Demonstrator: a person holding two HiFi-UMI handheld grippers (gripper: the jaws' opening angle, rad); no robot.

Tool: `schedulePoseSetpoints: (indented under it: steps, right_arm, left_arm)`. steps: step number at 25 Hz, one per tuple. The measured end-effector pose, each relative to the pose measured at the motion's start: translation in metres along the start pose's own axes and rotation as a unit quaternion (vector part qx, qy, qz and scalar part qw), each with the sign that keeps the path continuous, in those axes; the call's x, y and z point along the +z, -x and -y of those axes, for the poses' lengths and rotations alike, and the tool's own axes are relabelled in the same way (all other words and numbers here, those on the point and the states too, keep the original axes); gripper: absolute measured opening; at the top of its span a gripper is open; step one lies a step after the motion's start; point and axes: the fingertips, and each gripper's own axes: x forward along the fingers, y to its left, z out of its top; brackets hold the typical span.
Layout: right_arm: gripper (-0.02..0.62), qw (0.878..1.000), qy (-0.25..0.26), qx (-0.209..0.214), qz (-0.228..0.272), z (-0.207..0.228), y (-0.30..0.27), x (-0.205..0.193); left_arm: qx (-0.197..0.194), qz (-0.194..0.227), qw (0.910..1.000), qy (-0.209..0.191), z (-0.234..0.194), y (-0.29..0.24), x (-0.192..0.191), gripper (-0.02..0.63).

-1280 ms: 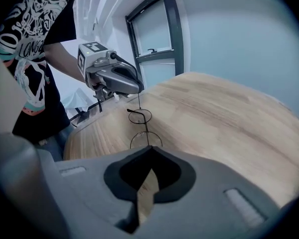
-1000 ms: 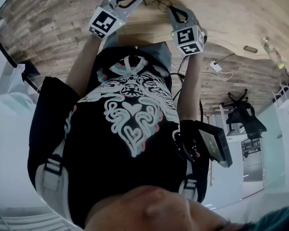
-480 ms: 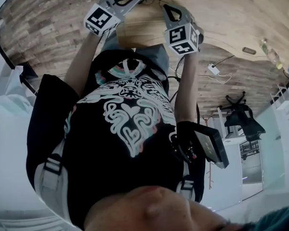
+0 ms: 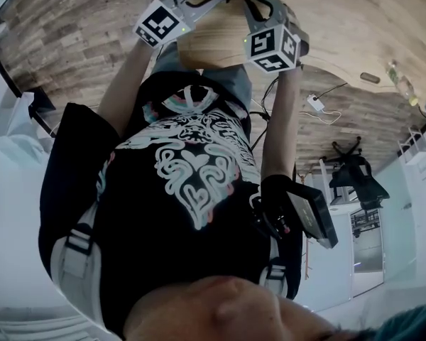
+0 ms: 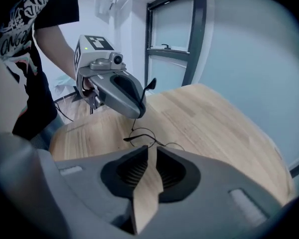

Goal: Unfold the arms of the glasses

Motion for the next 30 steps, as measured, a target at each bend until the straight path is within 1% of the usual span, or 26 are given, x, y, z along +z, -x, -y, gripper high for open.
schedulePoseSetpoints:
  steps: [2, 5, 9, 13, 17, 22, 26, 28, 30]
  right_arm:
    - [0.054, 0.999, 0.043, 0.005, -0.01, 0.008, -0.004, 0.002]
    - [0.054, 0.994, 0.109, 0.015, -0.03, 0.019, -0.014, 0.006]
    - [0.054, 0.986, 0.158, 0.035, -0.052, 0.026, -0.024, 0.007]
    - [0.054, 0.977, 0.191, 0.062, -0.068, 0.017, -0.033, 0.006]
    - [0.054, 0.973, 0.208, 0.068, -0.073, 0.013, -0.041, 0.008]
    - [0.054, 0.964, 0.233, 0.079, -0.099, 0.011, -0.052, 0.006]
    - [0.054, 0.96, 0.243, 0.089, -0.108, 0.01, -0.056, 0.006]
    - [0.051, 0.954, 0.257, 0.098, -0.117, 0.007, -0.055, 0.007]
    - [0.051, 0.946, 0.276, 0.11, -0.131, 0.004, -0.054, 0.008]
  left_arm:
    - [-0.007, -0.004, 0.9999, -0.007, 0.002, -0.002, -0.001, -0.012]
    - [-0.013, -0.006, 0.9999, -0.01, 0.0, -0.002, -0.002, -0.012]
    - [-0.018, -0.01, 0.9997, -0.008, -0.002, -0.002, -0.003, -0.012]
    - [-0.025, -0.014, 0.9996, -0.005, -0.003, -0.002, -0.004, -0.012]
    - [-0.032, -0.013, 0.9994, -0.003, -0.003, -0.003, -0.004, -0.012]
    - [-0.043, -0.016, 0.9989, -0.003, -0.005, -0.002, -0.007, -0.012]
    - [-0.046, -0.018, 0.9988, -0.006, -0.007, -0.001, -0.008, -0.012]
    - [-0.046, -0.017, 0.9988, -0.006, -0.008, 0.0, -0.008, -0.012]
    - [-0.046, -0.018, 0.9988, -0.006, -0.009, 0.002, -0.007, -0.012]
